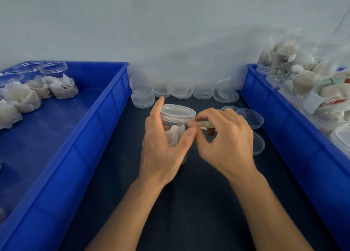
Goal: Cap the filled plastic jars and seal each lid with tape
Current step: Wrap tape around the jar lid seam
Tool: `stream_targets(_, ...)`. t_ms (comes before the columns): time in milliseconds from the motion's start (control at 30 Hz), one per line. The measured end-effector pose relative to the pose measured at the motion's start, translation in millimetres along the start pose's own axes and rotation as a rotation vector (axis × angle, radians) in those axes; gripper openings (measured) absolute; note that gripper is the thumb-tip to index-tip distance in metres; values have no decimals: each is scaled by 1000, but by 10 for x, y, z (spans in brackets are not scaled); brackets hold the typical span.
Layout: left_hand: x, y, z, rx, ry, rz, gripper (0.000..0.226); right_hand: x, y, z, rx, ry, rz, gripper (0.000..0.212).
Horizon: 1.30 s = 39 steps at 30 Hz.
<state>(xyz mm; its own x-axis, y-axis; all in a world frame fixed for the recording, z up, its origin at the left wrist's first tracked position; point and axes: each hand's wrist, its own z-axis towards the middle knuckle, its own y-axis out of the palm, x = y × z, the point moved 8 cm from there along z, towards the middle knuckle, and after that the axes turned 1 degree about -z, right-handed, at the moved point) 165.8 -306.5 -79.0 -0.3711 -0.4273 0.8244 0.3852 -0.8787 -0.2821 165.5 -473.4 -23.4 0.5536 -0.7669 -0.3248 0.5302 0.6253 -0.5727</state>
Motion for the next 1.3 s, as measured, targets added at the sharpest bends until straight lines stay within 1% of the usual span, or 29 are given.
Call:
stream_targets(167,-12,-48,28,42,-40,-2,76,-64,-21,-11,45,-30,-42,22)
stream_targets(333,-6,-86,30,84,-54,-7,60,-154,-29,-10,84,-66,-95,30)
stream_targets(500,-2,-101,40,70,-48,34,62,-175,-3,-2,36,-44,-133,30)
stream_targets(600,-20,-117,55,63,-56,70,65,-179,3,4,0,-40,-139,23)
stream_targets(733,-40,-129,57,70,-97,68,59,-195,-7,19,7,-42,-152,27)
stream_targets(967,-31,-129,54,72,-127,9,45,-93,113,28,-82,31,-182,31)
stream_targets(1133,-28,-127,62,52,-150,-38,45,-65,128,24,-126,55,-196,31)
stream_targets(1300,2,-141,43,54,-116,38,47,-62,193,10,-208,86,-255,32)
